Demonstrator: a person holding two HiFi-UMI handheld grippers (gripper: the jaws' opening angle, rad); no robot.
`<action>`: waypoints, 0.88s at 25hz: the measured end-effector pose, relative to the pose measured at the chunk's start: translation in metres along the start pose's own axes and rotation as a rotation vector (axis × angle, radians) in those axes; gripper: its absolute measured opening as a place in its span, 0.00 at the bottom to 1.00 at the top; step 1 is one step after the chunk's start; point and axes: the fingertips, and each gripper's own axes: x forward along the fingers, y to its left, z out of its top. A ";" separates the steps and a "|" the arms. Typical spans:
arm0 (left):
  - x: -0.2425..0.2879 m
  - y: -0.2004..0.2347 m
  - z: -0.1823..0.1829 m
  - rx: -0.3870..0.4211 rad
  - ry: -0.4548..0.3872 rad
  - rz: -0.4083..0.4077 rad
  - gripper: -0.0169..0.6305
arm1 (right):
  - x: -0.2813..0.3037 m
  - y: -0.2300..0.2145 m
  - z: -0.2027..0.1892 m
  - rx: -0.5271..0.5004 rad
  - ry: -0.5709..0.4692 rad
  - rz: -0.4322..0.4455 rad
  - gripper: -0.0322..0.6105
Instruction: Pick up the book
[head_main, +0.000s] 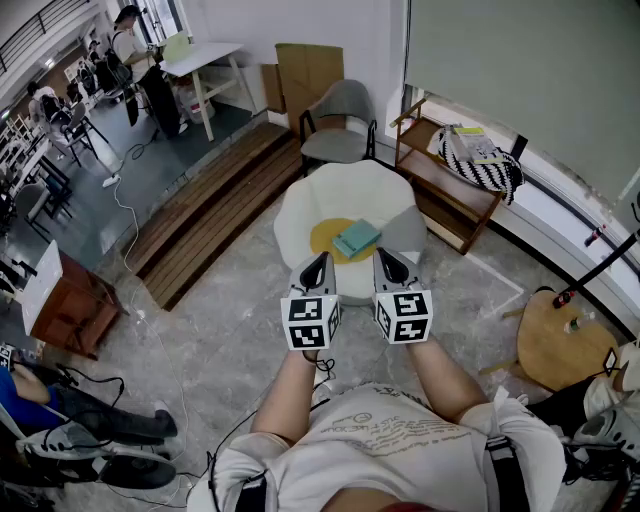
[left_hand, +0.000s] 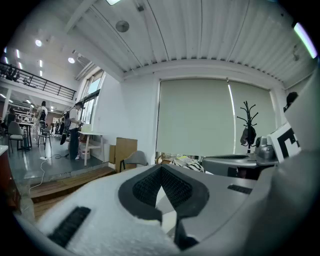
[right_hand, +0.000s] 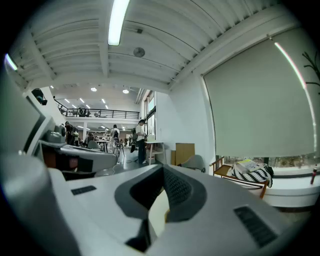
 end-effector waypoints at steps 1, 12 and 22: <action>0.000 0.001 0.000 -0.002 0.002 -0.002 0.05 | 0.001 0.002 0.000 0.001 0.000 0.000 0.09; -0.002 0.031 0.007 -0.013 0.002 -0.027 0.05 | 0.018 0.027 0.009 -0.002 -0.008 -0.020 0.09; -0.013 0.076 0.013 -0.002 0.004 -0.060 0.05 | 0.040 0.068 0.016 -0.022 -0.012 -0.042 0.09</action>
